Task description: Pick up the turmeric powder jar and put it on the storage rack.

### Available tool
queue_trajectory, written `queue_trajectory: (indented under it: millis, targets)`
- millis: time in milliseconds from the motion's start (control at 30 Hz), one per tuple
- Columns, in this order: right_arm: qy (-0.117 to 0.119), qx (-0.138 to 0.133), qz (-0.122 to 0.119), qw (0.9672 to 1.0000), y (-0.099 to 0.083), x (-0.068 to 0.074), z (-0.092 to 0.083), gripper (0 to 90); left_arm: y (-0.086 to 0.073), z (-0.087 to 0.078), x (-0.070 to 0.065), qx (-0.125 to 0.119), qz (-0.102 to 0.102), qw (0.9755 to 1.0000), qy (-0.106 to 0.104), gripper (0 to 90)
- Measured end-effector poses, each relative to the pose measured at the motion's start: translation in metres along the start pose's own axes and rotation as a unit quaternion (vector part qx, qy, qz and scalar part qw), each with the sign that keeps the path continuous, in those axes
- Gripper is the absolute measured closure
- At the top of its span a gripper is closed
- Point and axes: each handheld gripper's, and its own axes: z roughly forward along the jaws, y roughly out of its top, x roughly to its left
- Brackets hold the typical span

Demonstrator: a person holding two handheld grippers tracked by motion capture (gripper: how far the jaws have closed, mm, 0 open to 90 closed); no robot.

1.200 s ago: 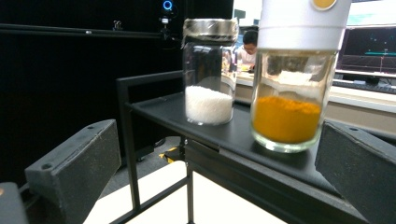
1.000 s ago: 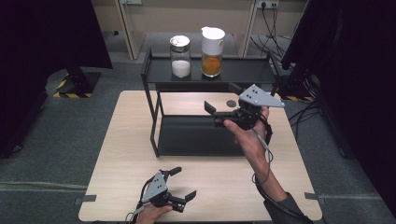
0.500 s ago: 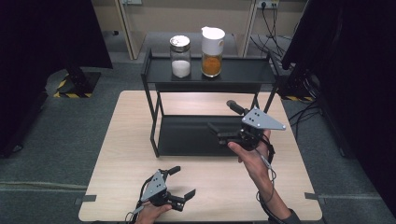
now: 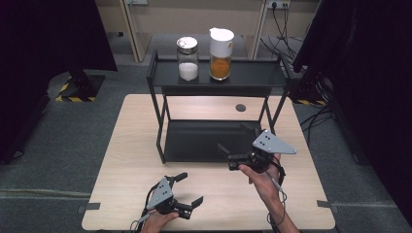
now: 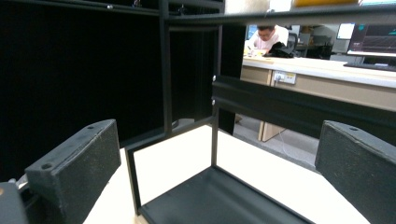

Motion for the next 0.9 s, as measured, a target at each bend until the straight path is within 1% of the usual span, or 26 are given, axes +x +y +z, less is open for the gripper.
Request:
queue_trajectory:
  millis: [200,300,367,433,533,733,900]
  targets:
    - [0.001,0.002,0.003,1.0,-0.015,0.005,-0.005,0.5,0.0,0.0,0.0,0.0,0.0,1.0,0.001,0.1]
    - [0.0,0.007,-0.001,1.0,-0.021,0.009,-0.007,0.5,0.0,0.0,0.0,-0.001,0.0,1.0,0.002,0.1]
    - [0.0,0.006,0.001,1.0,-0.027,0.011,-0.009,0.5,0.0,0.0,0.0,-0.001,0.0,1.0,0.002,0.1]
    - [0.0,0.012,0.0,0.9999,-0.032,0.013,-0.01,0.5,0.0,0.0,0.0,0.0,0.001,1.0,0.003,0.1]
    - [0.001,0.009,0.007,0.9999,-0.041,0.014,-0.013,0.5,0.0,0.0,0.0,0.0,0.001,1.0,0.003,0.1]
    - [0.006,0.015,0.018,0.9997,-0.052,0.015,-0.017,0.5,0.0,0.0,0.0,0.0,-0.001,1.0,0.004,0.0]
    - [0.007,0.017,0.022,0.9996,-0.062,0.015,-0.019,0.5,0.0,-0.001,0.0,-0.002,0.0,1.0,0.006,0.1]
